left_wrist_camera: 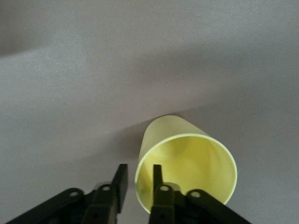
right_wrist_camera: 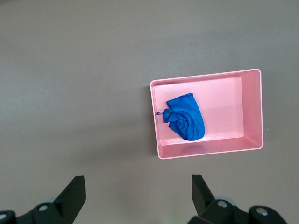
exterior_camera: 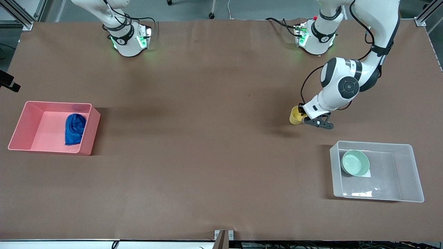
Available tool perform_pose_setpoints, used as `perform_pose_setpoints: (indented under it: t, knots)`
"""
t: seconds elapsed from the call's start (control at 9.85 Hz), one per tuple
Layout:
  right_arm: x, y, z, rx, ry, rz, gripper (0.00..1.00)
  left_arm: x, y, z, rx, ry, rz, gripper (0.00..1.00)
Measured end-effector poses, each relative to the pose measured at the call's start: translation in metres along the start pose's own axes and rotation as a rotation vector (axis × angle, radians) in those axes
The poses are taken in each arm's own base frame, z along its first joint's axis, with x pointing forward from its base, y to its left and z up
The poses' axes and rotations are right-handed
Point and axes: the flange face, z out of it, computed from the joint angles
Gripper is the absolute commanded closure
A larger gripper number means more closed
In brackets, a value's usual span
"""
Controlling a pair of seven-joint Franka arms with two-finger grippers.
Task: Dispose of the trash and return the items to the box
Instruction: 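Grasp the yellow cup with the left gripper, then carry the yellow cup with the left gripper over the green bowl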
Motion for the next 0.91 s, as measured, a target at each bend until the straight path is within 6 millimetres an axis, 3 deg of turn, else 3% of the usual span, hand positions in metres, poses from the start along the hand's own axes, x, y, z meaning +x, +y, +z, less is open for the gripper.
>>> perform_pose_setpoints:
  t: [0.3,0.51,0.71,0.91]
  knots:
    - [0.0,0.0,0.0,0.0,-0.002,-0.005,0.0,0.004,0.0,-0.024,0.006,0.02,0.001,1.0]
    - [0.0,0.0,0.0,0.0,-0.003,-0.007,0.0,0.019,-0.016,-0.08,0.009,0.016,-0.025,0.99]
    - [0.0,0.0,0.0,0.0,-0.003,-0.01,0.0,0.043,-0.067,-0.148,0.015,0.081,-0.051,0.99]
    - [0.0,0.0,0.0,0.0,-0.003,-0.013,0.0,0.066,-0.128,-0.183,0.036,0.157,-0.109,0.99]
